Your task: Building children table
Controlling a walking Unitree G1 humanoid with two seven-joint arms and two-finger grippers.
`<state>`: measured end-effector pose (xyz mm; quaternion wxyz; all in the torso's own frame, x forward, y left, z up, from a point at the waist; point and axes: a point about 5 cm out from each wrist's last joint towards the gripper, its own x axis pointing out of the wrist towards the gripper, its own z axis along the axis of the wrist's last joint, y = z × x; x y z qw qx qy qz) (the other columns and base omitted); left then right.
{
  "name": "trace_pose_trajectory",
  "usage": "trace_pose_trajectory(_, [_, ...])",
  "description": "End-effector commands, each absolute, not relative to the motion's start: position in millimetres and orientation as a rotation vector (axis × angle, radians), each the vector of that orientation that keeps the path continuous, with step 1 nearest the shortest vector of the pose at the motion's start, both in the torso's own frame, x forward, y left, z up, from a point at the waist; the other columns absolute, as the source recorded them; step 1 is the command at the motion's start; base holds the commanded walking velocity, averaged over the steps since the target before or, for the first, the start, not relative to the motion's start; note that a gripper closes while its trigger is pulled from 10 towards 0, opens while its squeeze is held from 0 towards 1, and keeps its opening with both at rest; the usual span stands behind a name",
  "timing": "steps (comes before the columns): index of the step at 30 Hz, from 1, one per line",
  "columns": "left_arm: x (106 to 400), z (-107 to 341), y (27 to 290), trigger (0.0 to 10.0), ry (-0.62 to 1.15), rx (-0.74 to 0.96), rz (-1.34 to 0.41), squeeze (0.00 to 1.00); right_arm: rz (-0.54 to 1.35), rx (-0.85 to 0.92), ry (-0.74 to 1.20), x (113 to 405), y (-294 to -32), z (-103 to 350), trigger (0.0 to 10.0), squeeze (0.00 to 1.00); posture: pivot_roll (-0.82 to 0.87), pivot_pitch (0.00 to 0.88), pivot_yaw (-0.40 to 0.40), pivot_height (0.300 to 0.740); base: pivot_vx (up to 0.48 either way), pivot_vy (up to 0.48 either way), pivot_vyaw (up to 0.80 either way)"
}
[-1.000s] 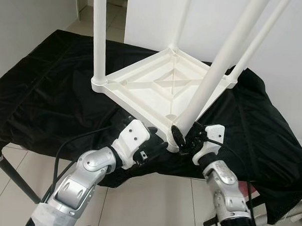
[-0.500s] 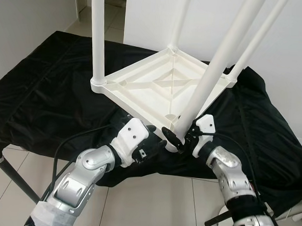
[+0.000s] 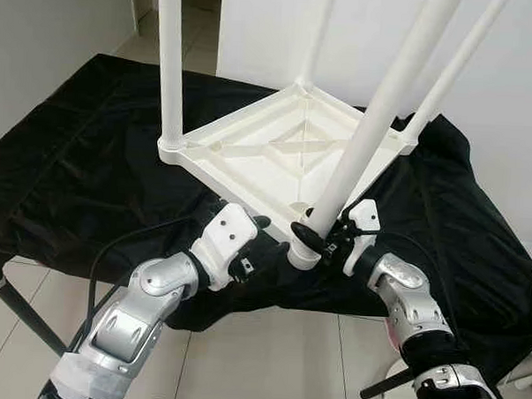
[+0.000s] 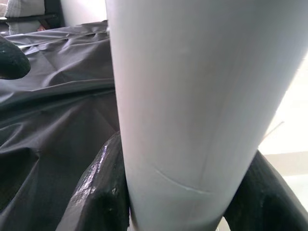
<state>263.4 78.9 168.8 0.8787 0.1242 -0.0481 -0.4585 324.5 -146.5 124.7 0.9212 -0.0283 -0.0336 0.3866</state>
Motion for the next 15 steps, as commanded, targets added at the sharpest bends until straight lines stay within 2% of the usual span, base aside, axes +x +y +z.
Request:
trace_pose_trajectory(1, [263.3,170.5,77.3,10.0,-0.108,0.264,-0.964,0.0,0.79,-0.066,-0.025,323.8,-152.4,116.8,0.0,0.0,0.07,0.04,-0.107,0.74,0.0,0.0,0.0])
trace_pose_trajectory(2, [263.3,170.7,77.1,10.0,-0.109,0.263,-0.965,0.0,0.775,-0.063,-0.02,324.5,-153.6,115.8,3.6,0.0,0.07,0.04,-0.107,0.74,0.0,0.0,0.0])
trace_pose_trajectory(3, [263.4,171.0,77.0,10.0,-0.109,0.262,-0.965,0.0,0.767,-0.059,-0.019,324.2,-153.8,115.1,10.0,0.0,0.07,0.043,-0.107,0.74,0.0,0.0,0.0])
trace_pose_trajectory(15, [261.7,170.2,76.4,10.0,-0.106,0.257,-0.969,0.0,0.642,0.009,-0.084,317.9,-151.5,120.7,10.0,0.0,0.05,0.056,-0.107,0.74,0.0,0.0,0.0])
